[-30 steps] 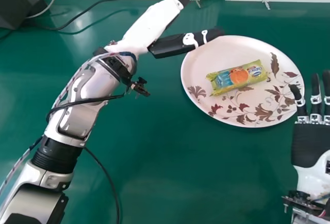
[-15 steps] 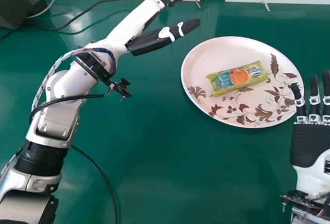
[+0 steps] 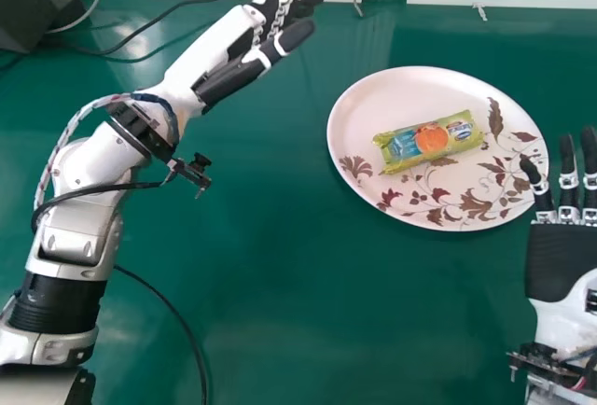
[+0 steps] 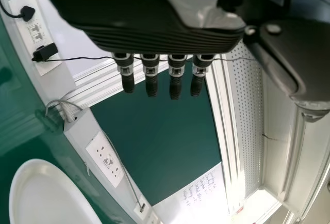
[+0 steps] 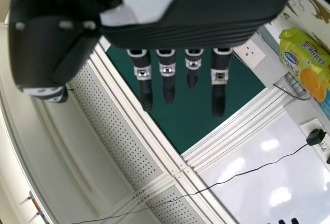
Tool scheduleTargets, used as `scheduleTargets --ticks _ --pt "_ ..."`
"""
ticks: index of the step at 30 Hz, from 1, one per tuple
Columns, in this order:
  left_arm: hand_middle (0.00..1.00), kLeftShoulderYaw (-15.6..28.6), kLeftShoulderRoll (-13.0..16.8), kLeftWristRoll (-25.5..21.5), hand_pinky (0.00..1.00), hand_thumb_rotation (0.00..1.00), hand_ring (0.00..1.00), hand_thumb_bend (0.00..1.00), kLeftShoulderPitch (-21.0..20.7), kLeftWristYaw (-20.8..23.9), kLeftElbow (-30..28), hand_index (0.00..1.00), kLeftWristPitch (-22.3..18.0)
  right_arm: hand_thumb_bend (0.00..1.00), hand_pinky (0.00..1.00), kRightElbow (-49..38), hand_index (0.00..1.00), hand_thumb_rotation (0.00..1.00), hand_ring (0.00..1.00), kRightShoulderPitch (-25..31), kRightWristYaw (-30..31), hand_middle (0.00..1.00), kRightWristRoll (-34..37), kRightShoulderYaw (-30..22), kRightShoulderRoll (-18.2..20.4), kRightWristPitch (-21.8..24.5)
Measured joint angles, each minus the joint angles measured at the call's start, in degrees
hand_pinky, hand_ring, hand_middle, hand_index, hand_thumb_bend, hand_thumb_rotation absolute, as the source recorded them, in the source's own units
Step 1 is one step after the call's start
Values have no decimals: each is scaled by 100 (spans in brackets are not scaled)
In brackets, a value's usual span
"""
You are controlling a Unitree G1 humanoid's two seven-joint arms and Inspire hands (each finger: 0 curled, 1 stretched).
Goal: Pick up biscuit and place it in the plate
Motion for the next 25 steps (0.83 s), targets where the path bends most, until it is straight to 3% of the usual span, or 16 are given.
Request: scheduleTargets --ticks 11,18,20,25 --pt "100 401 -130 -829 100 73 100 100 229 -202 -140 100 170 80 73 35 83 37 90 -19 87 94 44 -20 1 30" --pt "100 719 -348 -1658 100 72 100 100 529 -67 -527 100 893 80 78 37 83 29 95 -23 87 96 43 -36 0 50" --pt "100 810 -385 -1844 100 72 100 100 585 -50 -575 100 1009 78 80 37 83 29 95 -23 87 96 47 -40 0 82" --pt "100 959 -433 -1921 100 72 100 100 719 168 -665 100 1092 79 73 38 82 35 90 -24 94 93 55 -45 -1 88"
